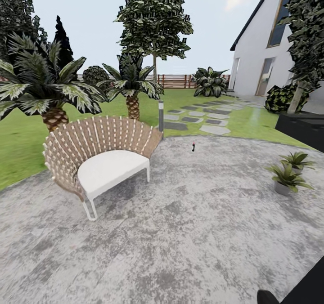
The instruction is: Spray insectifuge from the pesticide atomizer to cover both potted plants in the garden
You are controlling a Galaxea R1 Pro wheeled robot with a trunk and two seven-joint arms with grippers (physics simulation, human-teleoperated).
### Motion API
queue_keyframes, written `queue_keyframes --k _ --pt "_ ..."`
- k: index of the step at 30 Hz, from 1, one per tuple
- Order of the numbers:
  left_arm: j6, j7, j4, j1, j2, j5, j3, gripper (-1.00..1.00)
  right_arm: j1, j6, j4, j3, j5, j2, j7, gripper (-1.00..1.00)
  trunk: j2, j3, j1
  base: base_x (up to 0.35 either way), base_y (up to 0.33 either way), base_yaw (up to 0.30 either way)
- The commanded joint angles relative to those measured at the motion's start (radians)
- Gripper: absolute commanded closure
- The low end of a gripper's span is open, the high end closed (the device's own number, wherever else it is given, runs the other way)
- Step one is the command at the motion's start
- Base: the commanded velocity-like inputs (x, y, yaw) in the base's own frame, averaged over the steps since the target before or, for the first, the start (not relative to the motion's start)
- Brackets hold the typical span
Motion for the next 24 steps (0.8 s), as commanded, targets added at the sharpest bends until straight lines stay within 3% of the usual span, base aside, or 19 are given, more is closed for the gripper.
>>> queue_keyframes --k 1,24 --pt "-0.003 -0.001 0.001 -0.001 0.0 0.0 0.005 -1.0 0.0 -0.002 0.0 0.0 0.001 0.0 0.0 -1.0 0.0 -0.001 0.0 0.333 0.0 0.0" --pt "-0.004 -0.001 0.001 0.0 0.0 0.0 0.005 -1.0 0.0 -0.002 -0.001 0.0 -0.001 0.0 0.0 -1.0 0.0 -0.001 0.0 0.333 0.0 0.0"
